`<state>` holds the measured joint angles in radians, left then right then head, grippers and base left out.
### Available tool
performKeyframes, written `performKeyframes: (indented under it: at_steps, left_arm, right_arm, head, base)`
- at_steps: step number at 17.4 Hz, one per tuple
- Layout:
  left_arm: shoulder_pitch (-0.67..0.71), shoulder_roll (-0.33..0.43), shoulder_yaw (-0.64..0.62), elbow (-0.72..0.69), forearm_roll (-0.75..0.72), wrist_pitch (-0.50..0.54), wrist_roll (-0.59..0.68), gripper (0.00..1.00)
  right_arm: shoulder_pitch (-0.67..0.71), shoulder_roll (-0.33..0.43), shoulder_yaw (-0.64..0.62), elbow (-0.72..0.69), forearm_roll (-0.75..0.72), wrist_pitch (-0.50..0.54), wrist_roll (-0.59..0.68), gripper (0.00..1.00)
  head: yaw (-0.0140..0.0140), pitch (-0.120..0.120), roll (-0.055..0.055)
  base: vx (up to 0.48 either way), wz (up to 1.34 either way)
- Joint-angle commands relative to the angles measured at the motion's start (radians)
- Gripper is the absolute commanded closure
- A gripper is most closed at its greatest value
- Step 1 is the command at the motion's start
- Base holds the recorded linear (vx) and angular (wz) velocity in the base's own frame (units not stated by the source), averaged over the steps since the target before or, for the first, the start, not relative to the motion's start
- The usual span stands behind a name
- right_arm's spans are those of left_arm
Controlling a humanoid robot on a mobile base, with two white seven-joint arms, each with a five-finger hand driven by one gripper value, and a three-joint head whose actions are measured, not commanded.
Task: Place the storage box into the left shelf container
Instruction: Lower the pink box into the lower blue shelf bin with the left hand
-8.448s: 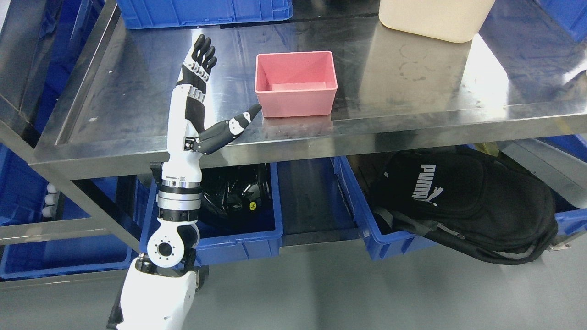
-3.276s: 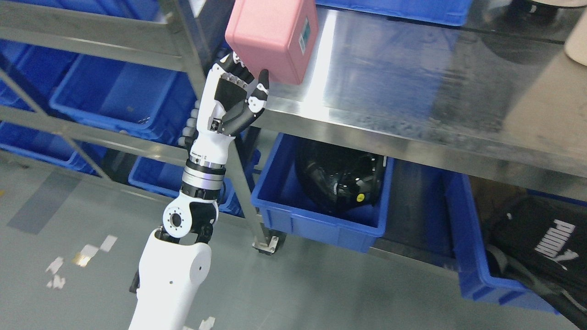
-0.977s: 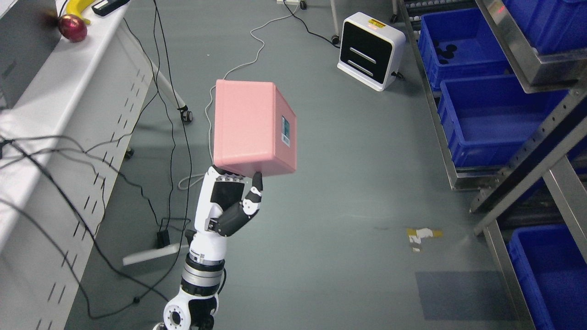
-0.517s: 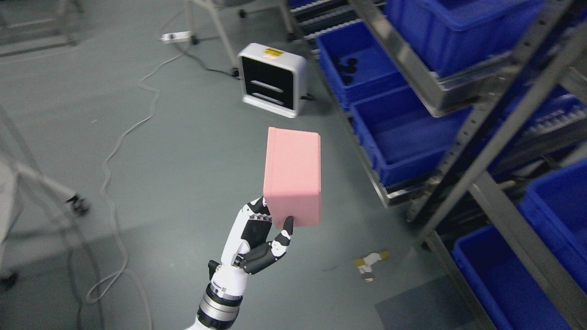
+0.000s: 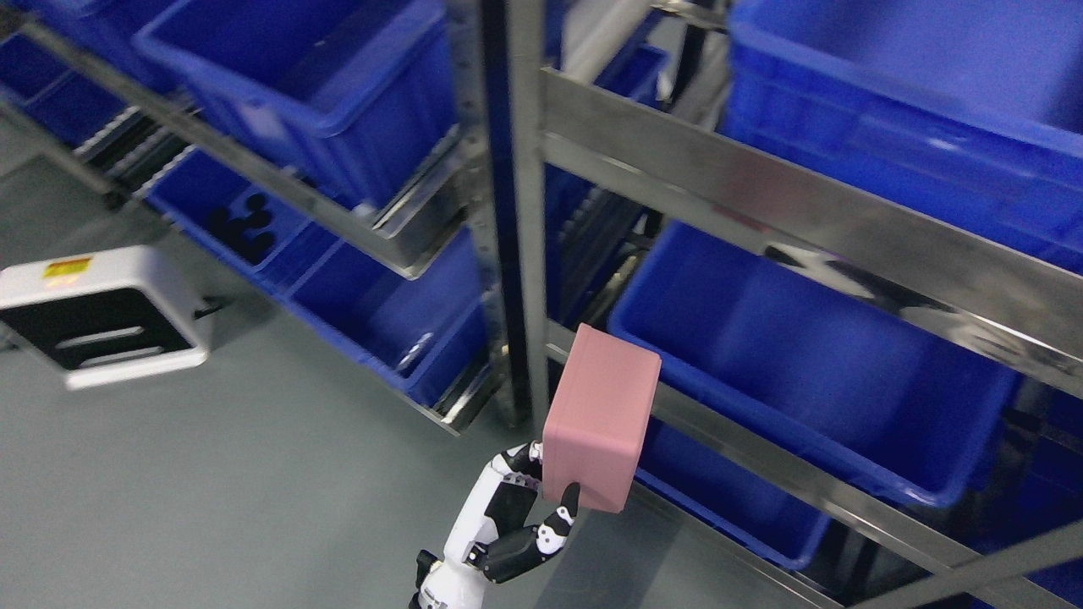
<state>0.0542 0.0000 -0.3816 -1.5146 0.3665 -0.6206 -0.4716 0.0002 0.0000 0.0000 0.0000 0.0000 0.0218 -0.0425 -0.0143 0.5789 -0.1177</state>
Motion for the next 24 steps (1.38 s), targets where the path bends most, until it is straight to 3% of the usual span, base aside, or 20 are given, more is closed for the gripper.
performKeyframes:
  at_steps: [1, 6, 10, 12, 13, 15, 18, 20, 22, 24]
  left_arm:
    - [0.03, 0.017, 0.073, 0.047, -0.018, 0.021, -0.001, 0.93]
    - [-0.098, 0.032, 0.254, 0.056, -0.049, 0.137, -0.03, 0.93]
    - [-0.264, 0.219, 0.306, 0.079, -0.124, 0.292, -0.085, 0.93]
    - [-0.322, 0.261, 0.323, 0.132, -0.232, 0.326, -0.148, 0.93]
    - [-0.374, 0.267, 0.339, 0.202, -0.396, 0.332, -0.201, 0.93]
    - [-0.448, 0.265, 0.339, 0.284, -0.562, 0.331, -0.264, 0.93]
    - [-0.533, 0.244, 0.291, 0.367, -0.73, 0.322, -0.288, 0.91]
    - [-0.573, 0.238, 0.262, 0.384, -0.764, 0.321, -0.292, 0.9]
    - [-0.599, 0.219, 0.256, 0.383, -0.765, 0.321, -0.295, 0.85]
    - [-0.6, 0.212, 0.253, 0.383, -0.764, 0.321, -0.298, 0.64]
  right_arm:
    - [0.009, -0.017, -0.005, -0.017, 0.002, 0.0, 0.0, 0.0]
    - [0.009, -0.017, -0.005, -0.017, 0.002, 0.0, 0.0, 0.0]
    - [0.009, -0.017, -0.005, -0.017, 0.002, 0.0, 0.0, 0.0]
    - [0.009, -0.017, -0.005, -0.017, 0.002, 0.0, 0.0, 0.0]
    - [0.01, -0.017, -0.005, -0.017, 0.002, 0.0, 0.0, 0.0]
    - [0.009, -0.017, -0.005, -0.017, 0.002, 0.0, 0.0, 0.0]
    - [0.009, -0.017, -0.005, -0.017, 0.002, 0.0, 0.0, 0.0]
    - [0.009, -0.017, -0.005, -0.017, 0.002, 0.0, 0.0, 0.0]
    - [0.009, -0.017, -0.005, -0.017, 0.002, 0.0, 0.0, 0.0]
    - [0.009, -0.017, -0.005, -0.017, 0.002, 0.0, 0.0, 0.0]
  head:
    - [0.0, 0.0, 0.0]
    - [0.0, 0.0, 0.0]
    - [0.0, 0.0, 0.0]
    - [0.0, 0.0, 0.0]
    - [0.0, 0.0, 0.0]
    - [0.0, 0.0, 0.0]
    - [0.0, 0.0, 0.0]
    - [0.0, 0.0, 0.0]
    - [0.0, 0.0, 0.0]
    - [0.0, 0.0, 0.0]
  base:
    - [0.227, -1.2]
    - [0.176, -1.05]
    - [0.112, -0.71]
    - [0.071, -0.54]
    - [0.085, -0.45]
    - [0.062, -0.38]
    - [0.039, -0.23]
    - [0.027, -0.12]
    - [0.009, -0.06]
    - [0.0, 0.0]
